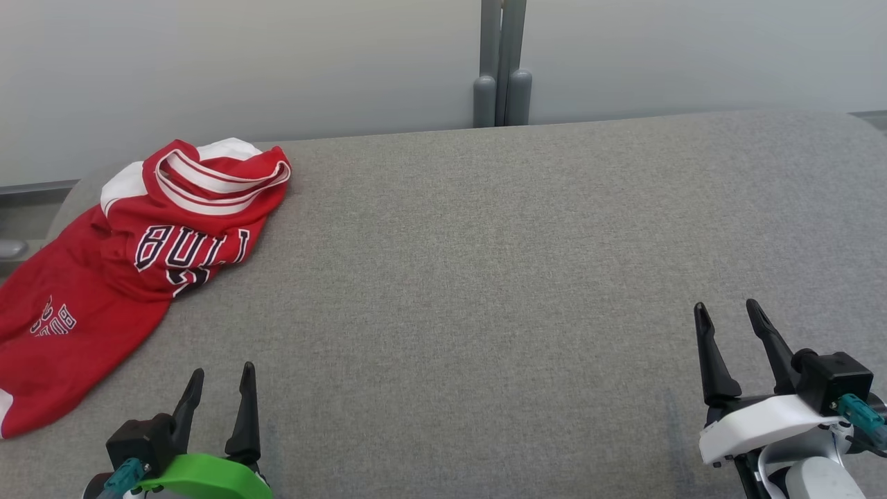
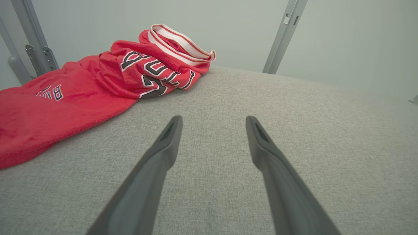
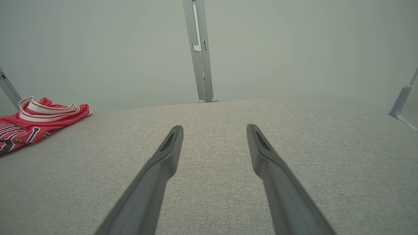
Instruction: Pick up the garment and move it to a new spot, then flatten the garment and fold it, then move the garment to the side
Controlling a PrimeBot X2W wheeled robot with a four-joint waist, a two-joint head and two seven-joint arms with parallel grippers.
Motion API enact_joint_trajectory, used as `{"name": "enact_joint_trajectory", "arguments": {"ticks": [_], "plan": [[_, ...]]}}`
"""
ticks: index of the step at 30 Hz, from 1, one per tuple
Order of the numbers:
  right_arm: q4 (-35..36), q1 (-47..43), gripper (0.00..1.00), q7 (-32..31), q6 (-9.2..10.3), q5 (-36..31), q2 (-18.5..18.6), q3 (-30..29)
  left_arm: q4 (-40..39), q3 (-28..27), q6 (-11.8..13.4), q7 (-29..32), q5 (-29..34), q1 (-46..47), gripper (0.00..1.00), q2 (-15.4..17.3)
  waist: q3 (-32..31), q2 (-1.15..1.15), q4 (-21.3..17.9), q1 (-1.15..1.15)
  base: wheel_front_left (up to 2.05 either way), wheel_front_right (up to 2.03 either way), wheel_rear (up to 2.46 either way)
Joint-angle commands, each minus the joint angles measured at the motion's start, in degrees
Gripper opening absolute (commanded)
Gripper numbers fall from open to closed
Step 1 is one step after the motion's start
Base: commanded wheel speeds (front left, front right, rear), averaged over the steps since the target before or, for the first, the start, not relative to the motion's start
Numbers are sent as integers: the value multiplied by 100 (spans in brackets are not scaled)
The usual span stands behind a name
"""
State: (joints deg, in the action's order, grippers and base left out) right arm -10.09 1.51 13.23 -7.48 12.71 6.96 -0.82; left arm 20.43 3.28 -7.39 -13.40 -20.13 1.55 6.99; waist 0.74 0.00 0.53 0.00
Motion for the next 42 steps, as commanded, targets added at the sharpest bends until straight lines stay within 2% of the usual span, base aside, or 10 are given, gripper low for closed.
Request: {"name": "enact_joint_trajectory", "arguments": {"ticks": [1,16,23,37,42], "plan": [[8,-36,100,60,-2,-127,33,15,-11,-5,-16,-46,124,41,100,50,-1,0,2,0,0,0,0],[66,-84,100,210,-2,-672,58,54,30,55,-16,-202,653,7,100,84,7,0,36,0,0,0,0],[7,-62,100,206,-2,-367,0,0,40,15,-16,-181,546,0,100,51,-2,0,46,0,0,0,0],[-16,-52,100,205,-2,-359,34,17,72,48,-15,-181,465,62,100,67,5,0,105,0,0,0,0],[3,-113,100,203,-2,-377,34,46,83,104,-8,-175,446,98,100,55,-14,0,332,0,0,0,0]]}}
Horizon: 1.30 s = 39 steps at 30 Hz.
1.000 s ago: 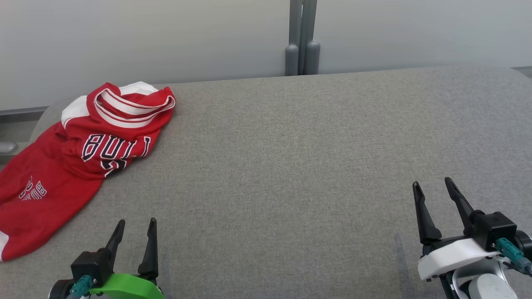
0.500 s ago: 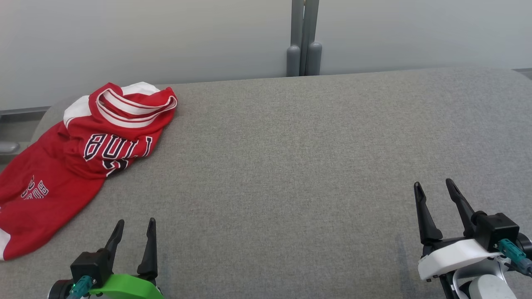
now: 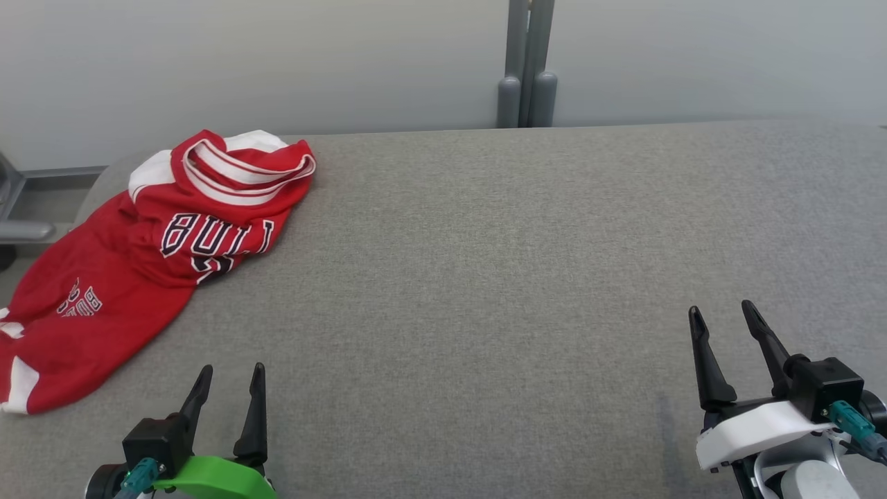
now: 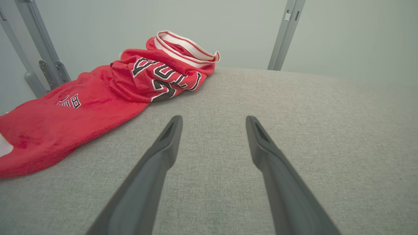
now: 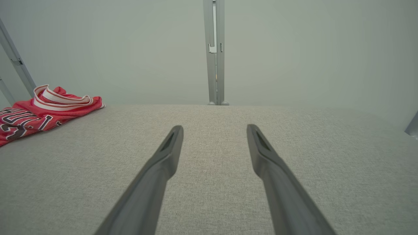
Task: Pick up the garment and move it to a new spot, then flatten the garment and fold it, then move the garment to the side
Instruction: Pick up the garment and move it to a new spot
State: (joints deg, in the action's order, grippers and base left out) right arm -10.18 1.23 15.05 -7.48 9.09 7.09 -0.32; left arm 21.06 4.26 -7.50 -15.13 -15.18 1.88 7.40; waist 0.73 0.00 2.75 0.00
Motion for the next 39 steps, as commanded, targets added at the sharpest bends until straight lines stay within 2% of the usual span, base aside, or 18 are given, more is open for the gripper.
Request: {"name": "enact_joint_trajectory", "arguments": {"ticks": [1,4,13,18,24,28,30,37,39], "plan": [[18,-80,100,21,-2,12,-1,-5,25,5,3,-2,-55,69,100,16,-19,0,186,0,0,0,0],[38,-85,100,20,-2,42,-36,58,38,19,3,-2,-51,69,100,21,-62,0,531,0,0,0,0],[-3,-44,100,21,-1,98,-85,351,112,-132,5,-2,-61,-158,100,70,-224,0,1915,0,0,0,0],[-14,40,100,20,-1,106,-139,555,104,-192,5,-2,-102,-236,100,95,-209,0,2267,0,0,0,0],[17,211,100,20,-1,109,-75,692,99,-211,5,-2,-283,69,100,28,86,0,2201,0,0,0,0],[60,413,100,20,-1,62,85,701,349,50,5,90,-588,808,100,87,587,0,2022,0,0,0,0],[90,569,100,20,-1,18,183,744,457,165,5,285,-756,1421,100,142,938,0,1906,0,0,0,0],[187,1314,100,20,-1,-94,495,1075,1093,474,6,1526,-1397,3694,100,425,2267,0,1317,0,0,0,0],[195,1390,100,20,-1,-95,514,1110,1193,576,3,1653,-1466,3942,100,459,2400,0,1227,0,0,0,0]]}}
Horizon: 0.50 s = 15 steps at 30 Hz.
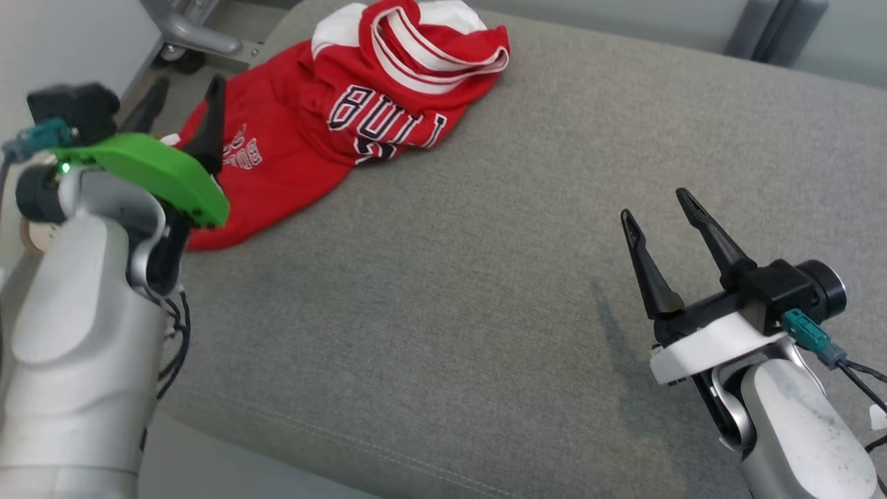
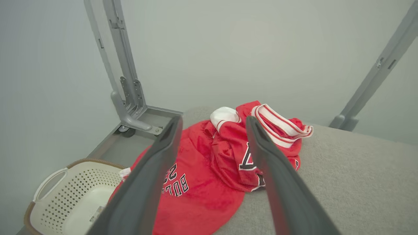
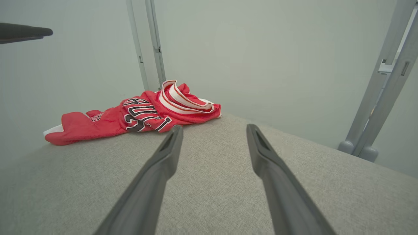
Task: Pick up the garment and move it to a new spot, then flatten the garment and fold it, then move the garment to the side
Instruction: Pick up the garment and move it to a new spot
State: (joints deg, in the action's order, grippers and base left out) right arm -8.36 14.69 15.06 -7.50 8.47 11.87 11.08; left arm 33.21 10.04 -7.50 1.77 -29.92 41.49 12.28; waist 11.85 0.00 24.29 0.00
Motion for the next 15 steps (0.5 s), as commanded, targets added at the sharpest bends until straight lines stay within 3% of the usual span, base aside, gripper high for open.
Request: {"name": "enact_joint_trajectory", "arguments": {"ticks": [1,6,15], "plan": [[27,121,100,19,2,-40,40,25,62,107,3,55,15,217,100,86,1428,0,-1043,0,0,0,0],[137,297,100,19,2,-71,59,15,623,461,6,438,-424,1046,100,278,1911,0,-1493,0,0,0,0],[294,324,100,19,2,-92,-71,-135,1649,1224,7,1054,-949,1533,100,750,2243,0,-1951,0,0,0,0]]}}
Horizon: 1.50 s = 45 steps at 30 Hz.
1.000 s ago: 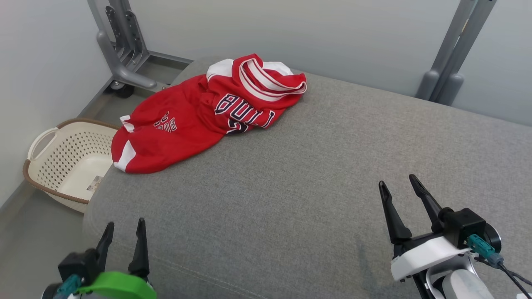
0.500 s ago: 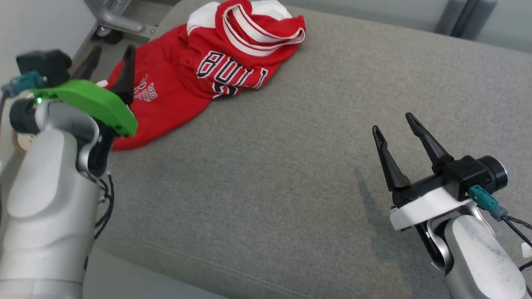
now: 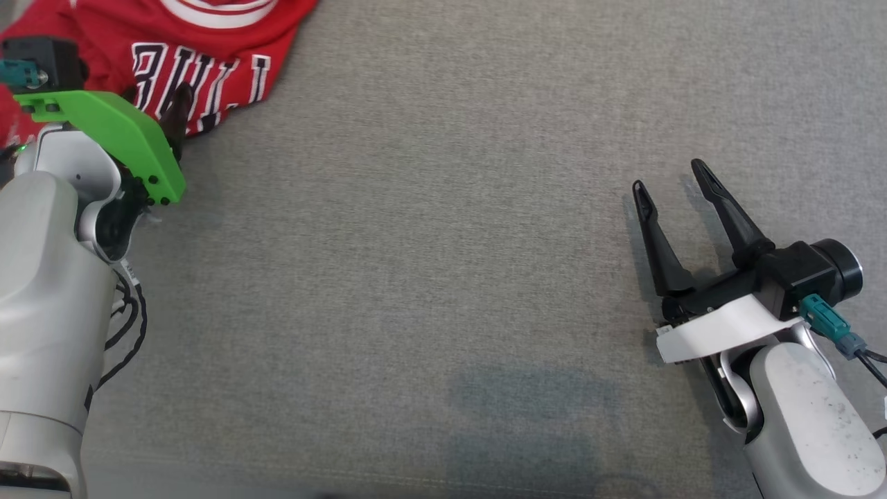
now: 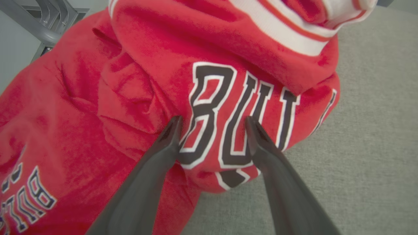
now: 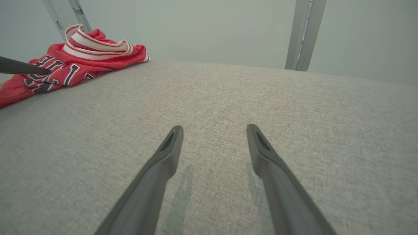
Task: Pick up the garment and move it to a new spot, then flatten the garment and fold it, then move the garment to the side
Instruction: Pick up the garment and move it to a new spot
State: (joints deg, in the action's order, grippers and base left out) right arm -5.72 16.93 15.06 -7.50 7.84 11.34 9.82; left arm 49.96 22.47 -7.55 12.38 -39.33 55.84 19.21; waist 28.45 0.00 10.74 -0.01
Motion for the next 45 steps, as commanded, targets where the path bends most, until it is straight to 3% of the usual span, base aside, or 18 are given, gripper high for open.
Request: {"name": "enact_joint_trajectory", "arguments": {"ticks": [1,2,3,4,14,21,31,40,45], "plan": [[28,107,100,19,2,-31,-38,-2,95,19,12,27,-71,115,100,54,576,0,-613,1,0,0,0],[27,107,100,19,2,-33,-57,-4,173,79,12,76,-105,125,97,51,561,0,-627,1,0,0,0],[18,104,100,19,2,-35,-69,-6,224,135,12,94,-138,140,45,55,540,0,-632,1,0,0,0],[2,96,100,19,2,-37,-76,-10,279,204,11,92,-161,149,0,72,515,0,-628,1,0,0,0],[-236,-112,100,18,2,71,-120,14,6,814,-10,-398,-176,325,0,41,-74,0,-392,1,0,0,0],[-425,-284,100,19,2,183,-227,71,-774,1209,-1,-630,-141,221,0,-28,-690,0,-284,1,0,0,0],[-586,-568,100,19,2,327,-387,54,-2120,1539,56,-404,-234,-377,0,-118,-1244,0,-307,1,0,0,0],[-584,-713,100,19,2,375,-499,-103,-3886,2290,201,75,-338,-1409,0,-575,-1459,0,-534,1,0,0,0],[-550,-682,100,19,2,379,-590,-122,-4120,2812,339,249,-198,-1827,0,-871,-1434,0,-884,1,0,0,0]]}}
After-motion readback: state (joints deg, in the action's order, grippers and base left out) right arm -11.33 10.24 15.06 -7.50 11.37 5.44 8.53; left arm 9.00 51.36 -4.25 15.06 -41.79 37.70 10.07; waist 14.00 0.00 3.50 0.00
